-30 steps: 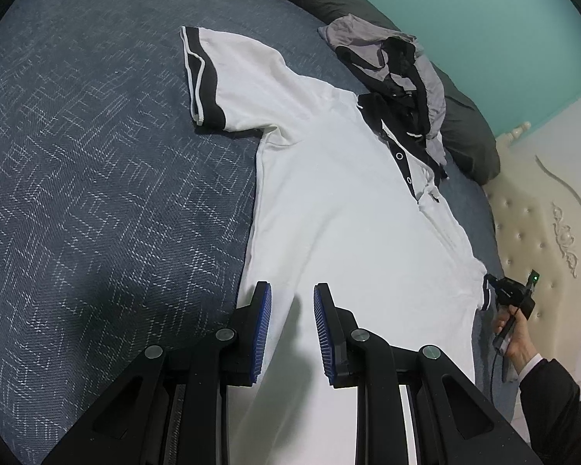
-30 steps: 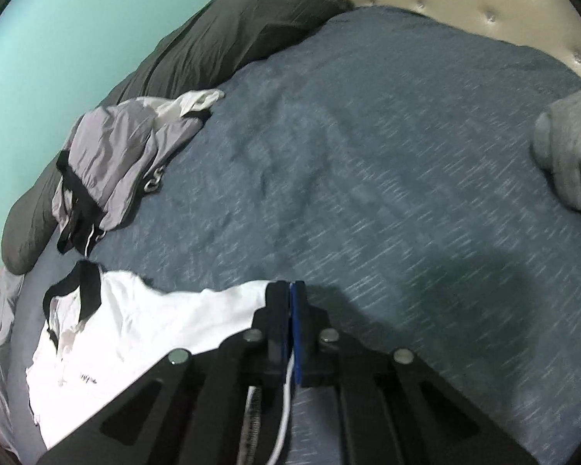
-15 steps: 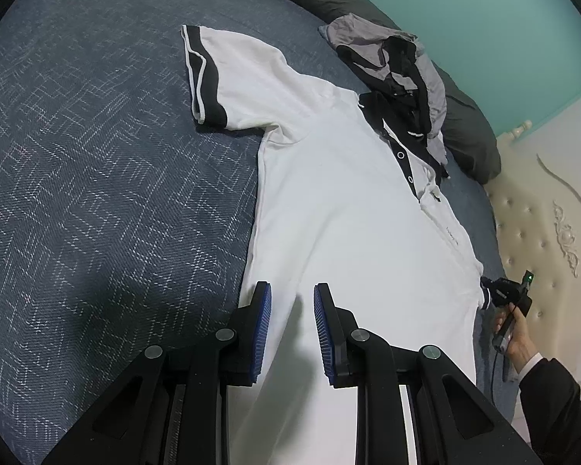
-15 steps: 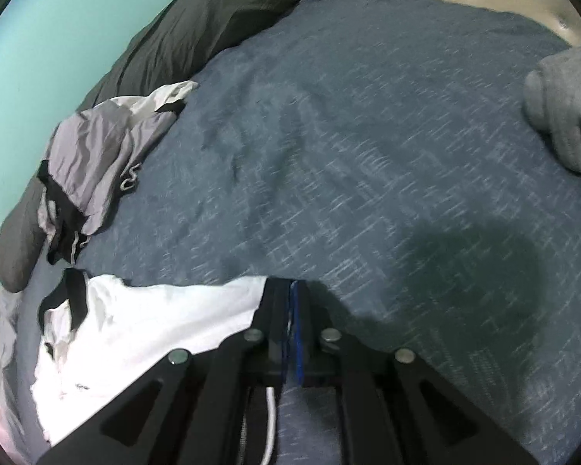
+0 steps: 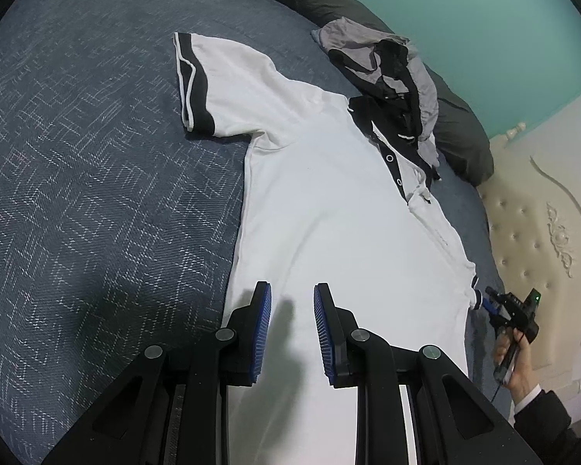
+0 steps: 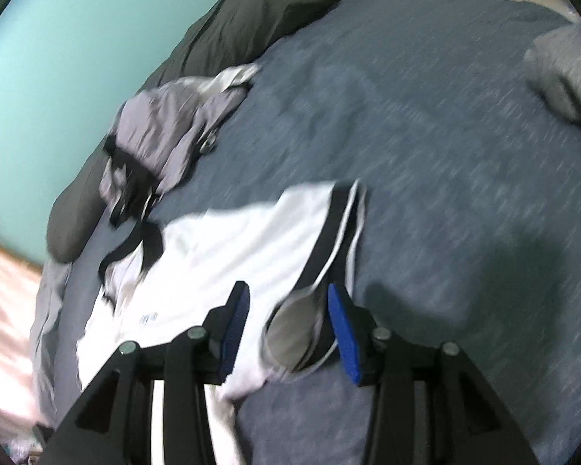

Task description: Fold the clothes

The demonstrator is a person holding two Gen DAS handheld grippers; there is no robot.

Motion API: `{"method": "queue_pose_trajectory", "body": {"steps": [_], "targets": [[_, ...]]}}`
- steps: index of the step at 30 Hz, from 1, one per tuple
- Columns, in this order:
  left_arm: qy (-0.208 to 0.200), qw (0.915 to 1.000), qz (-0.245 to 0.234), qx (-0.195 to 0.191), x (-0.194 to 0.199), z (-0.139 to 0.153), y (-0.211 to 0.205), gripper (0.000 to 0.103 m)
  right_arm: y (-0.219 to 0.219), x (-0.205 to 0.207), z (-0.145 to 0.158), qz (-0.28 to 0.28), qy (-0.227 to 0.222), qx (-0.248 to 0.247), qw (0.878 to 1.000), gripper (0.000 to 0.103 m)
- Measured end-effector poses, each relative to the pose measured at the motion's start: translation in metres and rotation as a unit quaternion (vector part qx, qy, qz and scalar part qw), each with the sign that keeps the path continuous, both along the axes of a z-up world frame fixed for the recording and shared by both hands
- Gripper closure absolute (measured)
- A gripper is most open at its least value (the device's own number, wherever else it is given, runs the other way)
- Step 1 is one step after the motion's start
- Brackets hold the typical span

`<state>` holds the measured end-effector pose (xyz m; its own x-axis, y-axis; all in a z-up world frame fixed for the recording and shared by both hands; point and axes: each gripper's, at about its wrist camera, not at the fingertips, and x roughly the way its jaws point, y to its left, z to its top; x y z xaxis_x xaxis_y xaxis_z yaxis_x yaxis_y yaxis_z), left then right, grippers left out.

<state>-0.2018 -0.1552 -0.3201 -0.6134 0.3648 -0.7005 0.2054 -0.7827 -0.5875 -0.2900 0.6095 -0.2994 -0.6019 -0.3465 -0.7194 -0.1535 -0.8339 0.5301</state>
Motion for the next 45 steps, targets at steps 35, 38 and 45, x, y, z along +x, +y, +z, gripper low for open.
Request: {"method": "queue_pose_trajectory", "body": {"steps": [35,38,45], "targets": [[-0.050,0.9960,-0.065,-0.036,0.055,0.057,0.000,0.061,-0.030,0.129,0.018,0.071,-0.080,-0.038,0.994,0.085],[-0.065,0.9941,-0.077,-0.040,0.076,0.066,-0.008,0.061,-0.039,0.157,0.023,0.089,-0.086,-0.038,0.992,0.085],[-0.110,0.9875,-0.106,-0.042,0.108,0.067,-0.011,0.056,-0.044,0.206,0.043,0.101,-0.073,-0.037,0.992,0.082]]}}
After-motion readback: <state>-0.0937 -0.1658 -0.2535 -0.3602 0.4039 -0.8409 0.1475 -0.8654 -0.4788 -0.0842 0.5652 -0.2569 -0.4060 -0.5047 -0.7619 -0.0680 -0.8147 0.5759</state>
